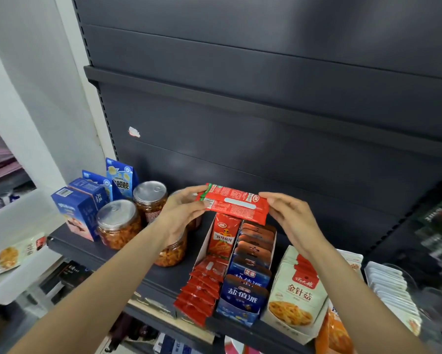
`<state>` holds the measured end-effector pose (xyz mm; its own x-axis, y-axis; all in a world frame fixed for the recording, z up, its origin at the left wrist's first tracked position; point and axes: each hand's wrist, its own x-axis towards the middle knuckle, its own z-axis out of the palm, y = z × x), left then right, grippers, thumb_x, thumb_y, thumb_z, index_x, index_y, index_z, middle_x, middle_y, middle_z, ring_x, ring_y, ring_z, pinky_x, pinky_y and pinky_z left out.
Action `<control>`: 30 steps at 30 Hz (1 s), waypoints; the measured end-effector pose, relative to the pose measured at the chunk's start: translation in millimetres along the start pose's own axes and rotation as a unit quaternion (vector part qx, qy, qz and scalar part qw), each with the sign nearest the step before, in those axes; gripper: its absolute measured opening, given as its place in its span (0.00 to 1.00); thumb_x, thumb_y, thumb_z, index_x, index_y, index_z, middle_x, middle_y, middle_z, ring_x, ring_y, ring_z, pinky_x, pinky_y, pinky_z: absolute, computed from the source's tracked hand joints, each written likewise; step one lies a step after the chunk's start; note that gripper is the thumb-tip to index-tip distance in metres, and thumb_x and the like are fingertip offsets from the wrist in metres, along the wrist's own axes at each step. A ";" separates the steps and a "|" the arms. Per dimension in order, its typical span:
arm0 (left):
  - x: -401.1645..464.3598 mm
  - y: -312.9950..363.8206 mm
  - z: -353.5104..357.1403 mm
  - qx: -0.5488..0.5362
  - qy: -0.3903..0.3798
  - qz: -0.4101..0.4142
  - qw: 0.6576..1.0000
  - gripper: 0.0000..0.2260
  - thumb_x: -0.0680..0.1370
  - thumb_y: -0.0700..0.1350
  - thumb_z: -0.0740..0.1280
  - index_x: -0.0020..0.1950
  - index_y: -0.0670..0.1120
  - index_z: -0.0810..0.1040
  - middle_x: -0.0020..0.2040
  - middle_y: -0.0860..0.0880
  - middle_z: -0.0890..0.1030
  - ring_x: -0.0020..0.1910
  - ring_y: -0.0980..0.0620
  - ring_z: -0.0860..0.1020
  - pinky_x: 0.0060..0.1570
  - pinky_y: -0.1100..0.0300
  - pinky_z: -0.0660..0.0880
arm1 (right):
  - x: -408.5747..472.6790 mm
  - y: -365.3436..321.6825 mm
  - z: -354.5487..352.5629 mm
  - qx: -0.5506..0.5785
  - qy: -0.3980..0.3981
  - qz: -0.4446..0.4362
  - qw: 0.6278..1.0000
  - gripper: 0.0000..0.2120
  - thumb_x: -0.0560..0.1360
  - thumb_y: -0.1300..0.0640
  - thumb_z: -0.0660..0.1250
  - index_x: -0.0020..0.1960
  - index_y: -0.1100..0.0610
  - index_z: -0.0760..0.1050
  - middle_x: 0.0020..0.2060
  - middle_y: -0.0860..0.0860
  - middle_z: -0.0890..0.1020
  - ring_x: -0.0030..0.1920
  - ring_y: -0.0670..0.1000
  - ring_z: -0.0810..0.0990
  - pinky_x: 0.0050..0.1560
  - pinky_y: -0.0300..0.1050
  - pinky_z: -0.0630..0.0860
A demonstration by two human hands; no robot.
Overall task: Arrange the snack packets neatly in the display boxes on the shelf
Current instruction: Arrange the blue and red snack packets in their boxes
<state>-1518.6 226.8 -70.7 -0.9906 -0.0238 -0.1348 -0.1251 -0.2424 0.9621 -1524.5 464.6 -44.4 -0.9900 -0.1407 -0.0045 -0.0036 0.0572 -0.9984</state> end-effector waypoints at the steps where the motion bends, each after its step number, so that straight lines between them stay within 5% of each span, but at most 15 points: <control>1: -3.5 1.5 -0.2 0.026 0.000 0.028 0.999 0.18 0.74 0.34 0.69 0.61 0.48 0.77 0.55 0.44 0.81 0.58 0.49 0.79 0.54 0.60 0.76 | -2.3 1.7 -0.1 -0.011 -0.008 0.008 1.000 0.09 0.76 0.59 0.66 0.55 0.51 0.79 0.52 0.49 0.82 0.55 0.47 0.80 0.49 0.41 0.79; 5: -11.7 3.9 -3.7 0.141 -0.025 0.132 0.981 0.21 0.71 0.40 0.72 0.60 0.57 0.75 0.55 0.53 0.80 0.60 0.52 0.76 0.59 0.55 0.74 | -4.6 4.3 1.1 -0.013 0.006 0.014 1.000 0.14 0.73 0.62 0.69 0.54 0.46 0.78 0.52 0.49 0.81 0.55 0.47 0.80 0.48 0.46 0.80; 10: -16.8 1.1 -3.9 0.180 -0.035 0.184 0.966 0.22 0.72 0.38 0.71 0.62 0.57 0.74 0.53 0.58 0.79 0.59 0.53 0.77 0.56 0.58 0.76 | -4.9 7.4 3.3 -0.001 0.018 -0.001 1.000 0.12 0.74 0.60 0.68 0.54 0.46 0.78 0.55 0.48 0.80 0.56 0.47 0.79 0.47 0.46 0.80; 15: -10.7 -8.4 -6.2 0.031 -0.022 0.046 0.998 0.16 0.75 0.37 0.68 0.61 0.47 0.77 0.52 0.50 0.83 0.57 0.52 0.79 0.53 0.61 0.77 | -4.5 7.5 2.6 0.015 0.003 -0.021 1.000 0.13 0.80 0.61 0.57 0.53 0.52 0.80 0.54 0.50 0.81 0.56 0.46 0.79 0.50 0.38 0.77; 19: -4.6 -18.7 -9.5 -0.005 -0.035 -0.089 0.995 0.12 0.77 0.36 0.64 0.60 0.42 0.77 0.51 0.45 0.83 0.52 0.51 0.81 0.53 0.60 0.77 | -5.0 7.4 1.7 -0.104 -0.013 -0.075 0.992 0.09 0.74 0.61 0.67 0.51 0.51 0.81 0.50 0.47 0.81 0.51 0.43 0.80 0.43 0.36 0.79; 24: 3.8 -34.0 -8.0 0.090 -0.025 -0.161 0.983 0.12 0.78 0.45 0.65 0.58 0.40 0.77 0.52 0.42 0.83 0.51 0.49 0.82 0.53 0.59 0.78 | -0.1 18.6 4.6 -0.222 0.055 -0.116 0.967 0.03 0.73 0.55 0.69 0.46 0.52 0.81 0.43 0.45 0.82 0.45 0.44 0.81 0.46 0.38 0.77; 27: 8.5 -49.3 -14.3 0.273 0.015 -0.075 0.959 0.12 0.79 0.45 0.64 0.58 0.39 0.78 0.52 0.44 0.82 0.54 0.49 0.80 0.59 0.55 0.75 | 2.7 25.2 10.3 -0.287 0.046 -0.124 0.949 0.06 0.74 0.54 0.68 0.48 0.54 0.81 0.42 0.45 0.80 0.45 0.43 0.80 0.44 0.33 0.74; 30: 4.6 -60.6 -17.3 0.377 -0.035 -0.016 0.926 0.14 0.79 0.44 0.65 0.64 0.43 0.76 0.57 0.53 0.78 0.57 0.56 0.76 0.57 0.69 0.69 | 9.1 36.9 19.0 -0.359 0.014 -0.118 0.926 0.09 0.75 0.54 0.67 0.51 0.57 0.81 0.45 0.48 0.81 0.45 0.42 0.77 0.42 0.28 0.70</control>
<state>-1514.7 224.6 -133.8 -0.9837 0.0402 -0.1753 -0.1316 0.5036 0.8539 -1531.0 446.7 -82.4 -0.9532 -0.2076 0.2197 -0.3022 0.6724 -0.6757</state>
